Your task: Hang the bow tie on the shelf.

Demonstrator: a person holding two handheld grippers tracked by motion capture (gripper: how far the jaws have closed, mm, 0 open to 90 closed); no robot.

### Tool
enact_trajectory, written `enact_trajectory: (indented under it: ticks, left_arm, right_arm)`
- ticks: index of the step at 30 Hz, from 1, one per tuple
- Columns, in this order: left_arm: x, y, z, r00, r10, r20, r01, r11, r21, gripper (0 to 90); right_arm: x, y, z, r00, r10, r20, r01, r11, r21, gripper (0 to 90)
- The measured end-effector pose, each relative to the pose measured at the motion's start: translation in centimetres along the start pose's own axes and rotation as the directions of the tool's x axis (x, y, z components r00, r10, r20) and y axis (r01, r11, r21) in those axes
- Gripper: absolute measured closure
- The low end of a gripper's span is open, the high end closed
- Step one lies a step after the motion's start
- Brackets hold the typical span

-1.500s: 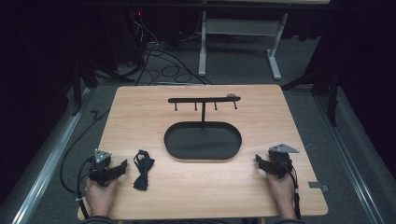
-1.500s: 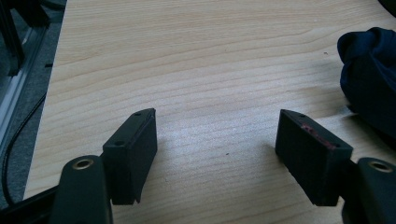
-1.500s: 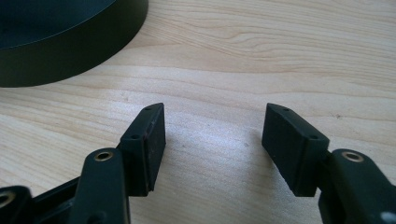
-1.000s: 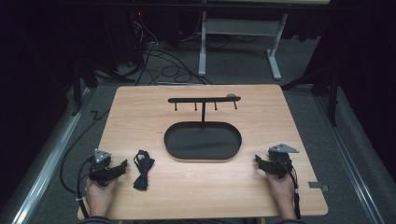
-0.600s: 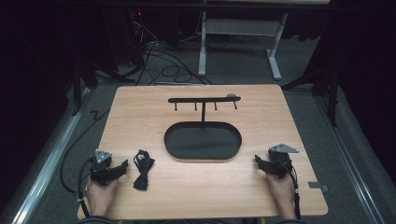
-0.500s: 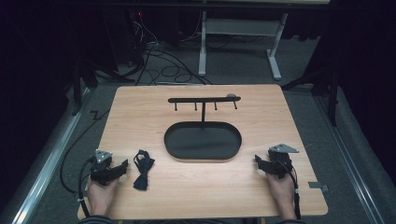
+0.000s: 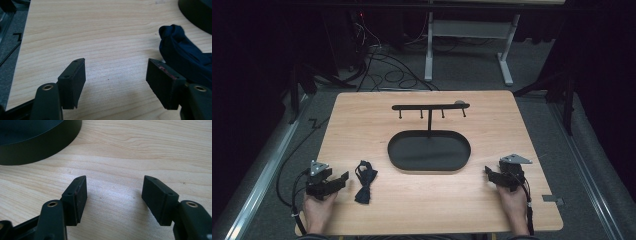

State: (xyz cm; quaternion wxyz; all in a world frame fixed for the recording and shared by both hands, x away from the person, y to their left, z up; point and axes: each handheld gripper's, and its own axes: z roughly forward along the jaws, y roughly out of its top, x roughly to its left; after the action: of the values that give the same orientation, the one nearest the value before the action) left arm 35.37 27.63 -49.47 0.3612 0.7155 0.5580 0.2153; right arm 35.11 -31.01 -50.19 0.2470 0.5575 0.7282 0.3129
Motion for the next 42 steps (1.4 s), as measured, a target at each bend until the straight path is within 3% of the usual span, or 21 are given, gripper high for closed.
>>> enact_trajectory:
  ticks: [10,19,23,37,42]
  left_arm:
    - [-1.1,0.0,-2.1,0.9981,-0.033,0.051,0.035,0.9984,-0.045,32.8]
    - [-3.0,0.8,-1.9,0.9973,-0.011,0.072,0.014,0.9989,-0.045,32.3]
    - [-3.5,1.2,-1.3,0.9951,-0.047,0.088,0.05,0.9983,-0.031,32.6]
    - [-5.3,2.4,1.1,0.9989,-0.017,0.045,0.015,0.9991,0.041,34.5]
    - [-5.2,2.6,1.8,0.9992,-0.032,0.025,0.03,0.9976,0.063,38.0]
  right_arm:
    - [0.0,0.0,0.0,1.0,0.0,0.0,0.0,1.0,0.002,38.6]
    - [0.0,0.0,0.0,1.0,0.0,0.0,0.0,1.0,0.0,38.5]
    - [0.0,0.0,0.0,1.0,0.0,-0.001,0.0,1.0,0.0,38.4]
    - [0.0,0.0,0.0,1.0,0.0,-0.002,0.0,1.0,0.0,38.2]
    - [0.0,0.0,0.0,1.0,-0.001,-0.002,0.001,1.0,0.0,38.2]
